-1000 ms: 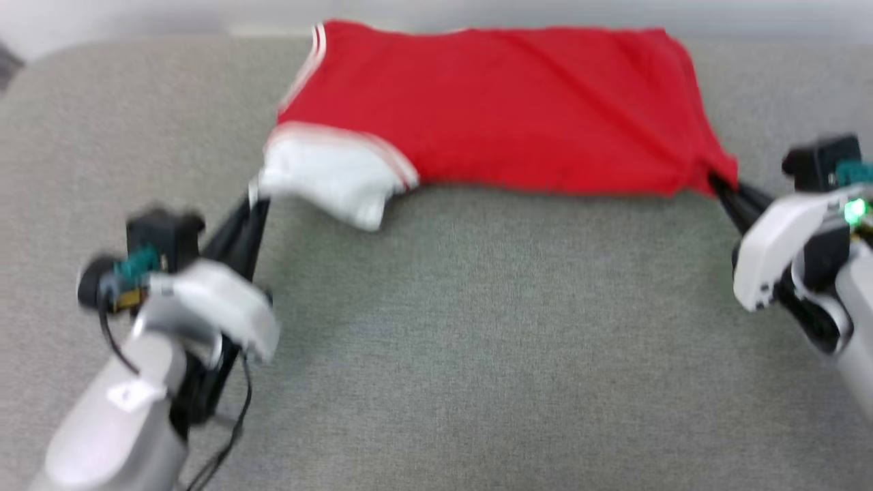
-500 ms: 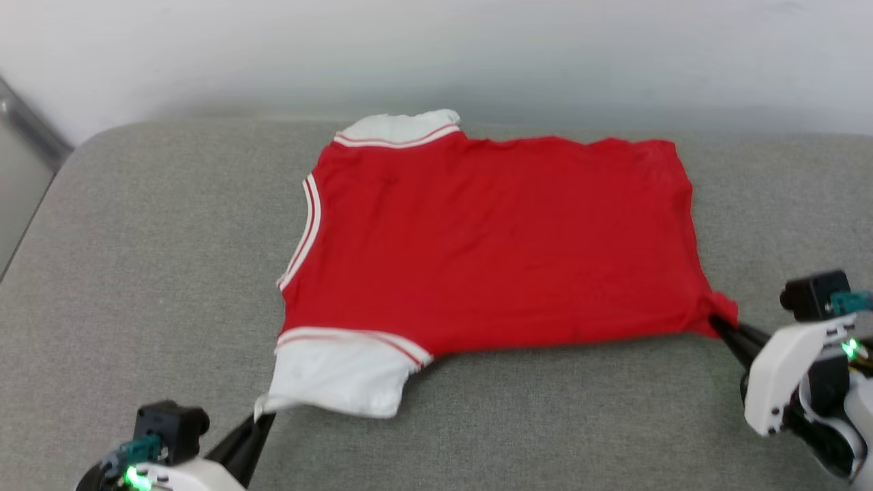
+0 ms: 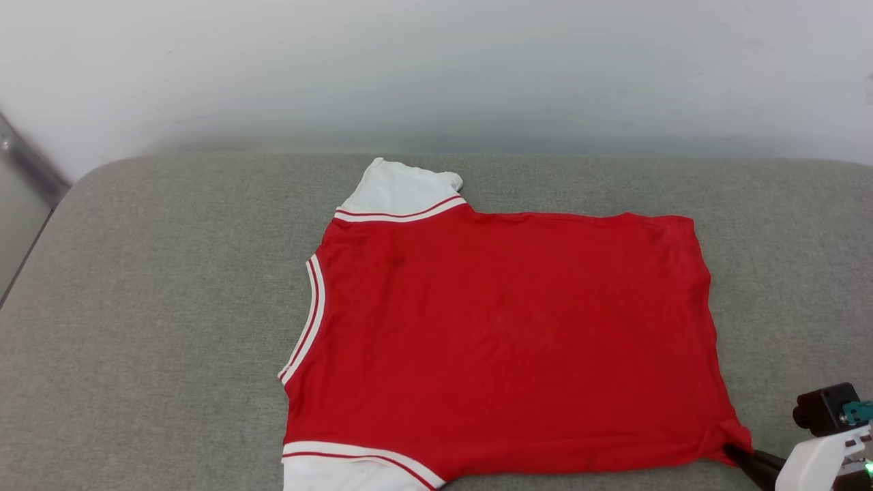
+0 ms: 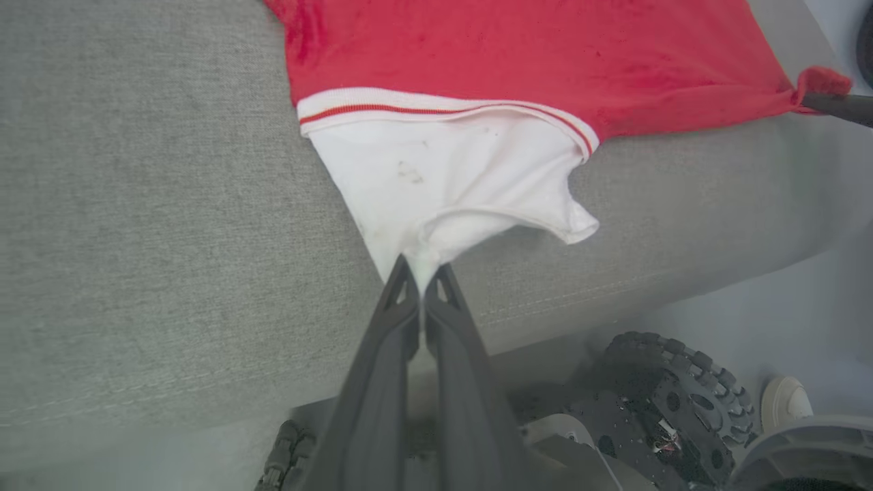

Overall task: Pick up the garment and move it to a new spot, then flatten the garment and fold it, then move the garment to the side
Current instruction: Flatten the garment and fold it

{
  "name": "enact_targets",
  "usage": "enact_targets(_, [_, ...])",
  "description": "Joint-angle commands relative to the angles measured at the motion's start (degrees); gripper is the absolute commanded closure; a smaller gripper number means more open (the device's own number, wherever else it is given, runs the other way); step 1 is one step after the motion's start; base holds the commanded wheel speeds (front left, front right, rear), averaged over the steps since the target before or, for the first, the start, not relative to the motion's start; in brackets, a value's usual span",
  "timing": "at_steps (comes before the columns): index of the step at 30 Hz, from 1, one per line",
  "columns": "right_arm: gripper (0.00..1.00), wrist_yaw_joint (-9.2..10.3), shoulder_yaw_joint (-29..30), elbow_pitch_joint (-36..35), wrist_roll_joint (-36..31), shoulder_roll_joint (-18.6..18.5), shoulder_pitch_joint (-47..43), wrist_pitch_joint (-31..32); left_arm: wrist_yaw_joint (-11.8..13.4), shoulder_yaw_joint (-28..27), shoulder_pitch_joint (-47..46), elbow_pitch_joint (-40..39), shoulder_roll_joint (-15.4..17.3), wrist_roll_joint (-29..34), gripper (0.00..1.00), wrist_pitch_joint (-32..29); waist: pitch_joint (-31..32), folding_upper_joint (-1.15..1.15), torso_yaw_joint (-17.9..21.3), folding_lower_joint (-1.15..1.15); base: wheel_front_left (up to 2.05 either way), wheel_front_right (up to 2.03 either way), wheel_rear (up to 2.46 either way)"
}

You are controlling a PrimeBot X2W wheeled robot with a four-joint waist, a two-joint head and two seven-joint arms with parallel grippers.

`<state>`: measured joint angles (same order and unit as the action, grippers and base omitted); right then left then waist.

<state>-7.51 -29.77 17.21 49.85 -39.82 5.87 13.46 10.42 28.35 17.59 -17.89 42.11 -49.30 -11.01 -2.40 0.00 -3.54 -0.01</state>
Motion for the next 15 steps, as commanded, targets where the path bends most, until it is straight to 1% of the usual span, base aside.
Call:
enact_targets(1, [1.00,0.04,0.45,-0.54,0.02,-0.02,-0.69,0.18,-0.10,-0.16,0.38,0.01,0.10,0.10,1.00,0.05,-0.14,0.00,0.16,0.01,0.00,0.00,0.00])
enact_targets(6, [1.00,0.04,3.91,-3.88,0.63,0.52,-2.08,1.04,-0.72,-1.51,-1.64,0.23,-0.45,0.78,1.00,2.81,-1.05,0.00,0.75,0.01,0.00,0.00,0.00])
enact_targets(10, [1.00,0.04,7.41,-6.24,1.01,1.38,-0.87,2.73,-1.85,-2.80,-5.70,-0.05,-0.46,2.53,1.00,4.88,-2.57,0.00,0.95,0.01,0.00,0.00,0.00])
enact_targets(15, [1.00,0.03,10.53,-9.62,-0.93,2.29,1.75,5.89,-3.01,-4.55,-12.81,1.08,-1.09,4.56,1.00,7.01,-5.81,0.00,1.26,0.01,0.00,0.00,0.00])
